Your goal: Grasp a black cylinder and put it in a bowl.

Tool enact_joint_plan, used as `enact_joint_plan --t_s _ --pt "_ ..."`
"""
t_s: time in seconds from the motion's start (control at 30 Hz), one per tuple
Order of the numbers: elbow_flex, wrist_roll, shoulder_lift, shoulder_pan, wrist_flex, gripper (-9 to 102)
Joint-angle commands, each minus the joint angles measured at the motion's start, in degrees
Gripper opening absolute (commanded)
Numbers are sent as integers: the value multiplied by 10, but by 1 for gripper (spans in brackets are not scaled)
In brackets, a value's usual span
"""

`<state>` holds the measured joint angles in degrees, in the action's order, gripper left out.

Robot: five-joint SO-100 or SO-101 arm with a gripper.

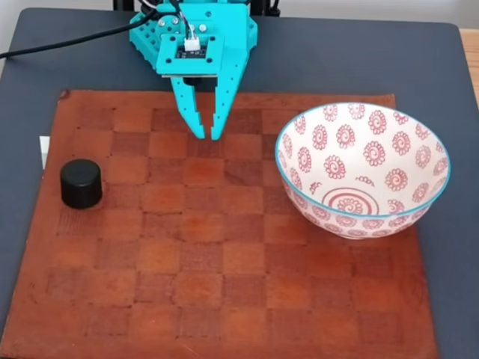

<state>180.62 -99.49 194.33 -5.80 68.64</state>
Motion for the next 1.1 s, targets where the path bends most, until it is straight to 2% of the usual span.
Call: enact_joint_plan --t_s 0.0,0.5,0.63,0.93,1.07 --pt "-43 4 18 4 -2 1" --pt "-101 55 16 15 3 0" --pt "-133 69 -1 23 3 6" --pt "-297 96 -301 49 -32 7" --pt "-401 98 -444 43 -22 7"
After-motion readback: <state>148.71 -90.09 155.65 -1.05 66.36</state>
